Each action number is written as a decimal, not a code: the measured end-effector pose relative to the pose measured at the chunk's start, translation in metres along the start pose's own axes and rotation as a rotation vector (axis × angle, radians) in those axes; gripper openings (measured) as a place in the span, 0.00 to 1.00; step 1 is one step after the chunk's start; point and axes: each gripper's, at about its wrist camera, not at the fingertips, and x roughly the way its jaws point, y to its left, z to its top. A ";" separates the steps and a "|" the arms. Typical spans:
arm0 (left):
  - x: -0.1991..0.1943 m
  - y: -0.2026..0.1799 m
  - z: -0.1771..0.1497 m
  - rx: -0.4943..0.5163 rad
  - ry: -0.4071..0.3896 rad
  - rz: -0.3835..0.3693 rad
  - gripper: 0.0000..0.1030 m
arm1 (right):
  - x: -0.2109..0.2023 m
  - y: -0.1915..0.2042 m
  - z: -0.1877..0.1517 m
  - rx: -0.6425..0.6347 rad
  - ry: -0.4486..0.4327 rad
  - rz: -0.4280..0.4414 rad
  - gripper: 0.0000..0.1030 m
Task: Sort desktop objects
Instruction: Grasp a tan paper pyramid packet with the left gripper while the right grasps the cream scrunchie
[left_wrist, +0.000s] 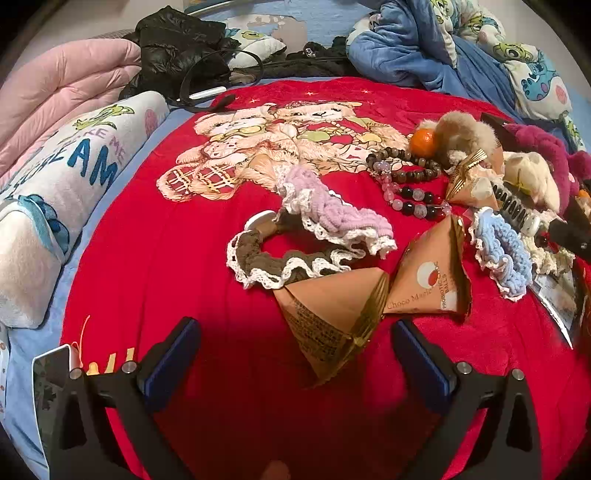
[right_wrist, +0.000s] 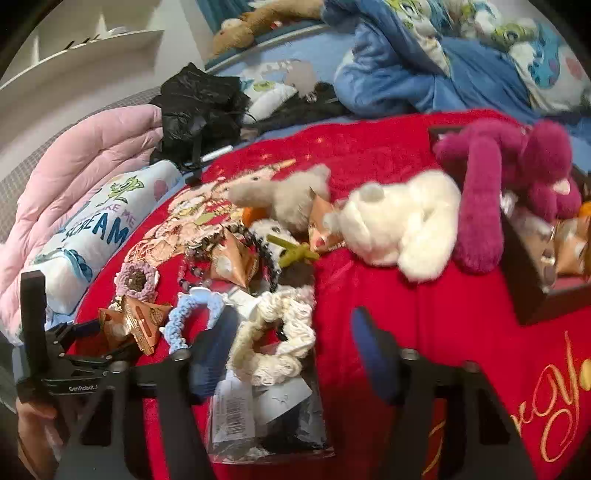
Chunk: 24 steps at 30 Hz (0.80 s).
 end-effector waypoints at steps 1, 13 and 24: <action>0.000 0.001 0.000 -0.002 0.001 -0.003 1.00 | 0.002 -0.002 0.000 0.009 0.010 -0.002 0.41; -0.007 0.007 -0.002 -0.034 -0.029 -0.022 0.92 | 0.001 0.007 -0.003 -0.013 0.013 -0.024 0.17; -0.021 0.022 -0.008 -0.090 -0.087 -0.025 0.37 | -0.002 0.010 -0.003 -0.002 0.019 -0.036 0.12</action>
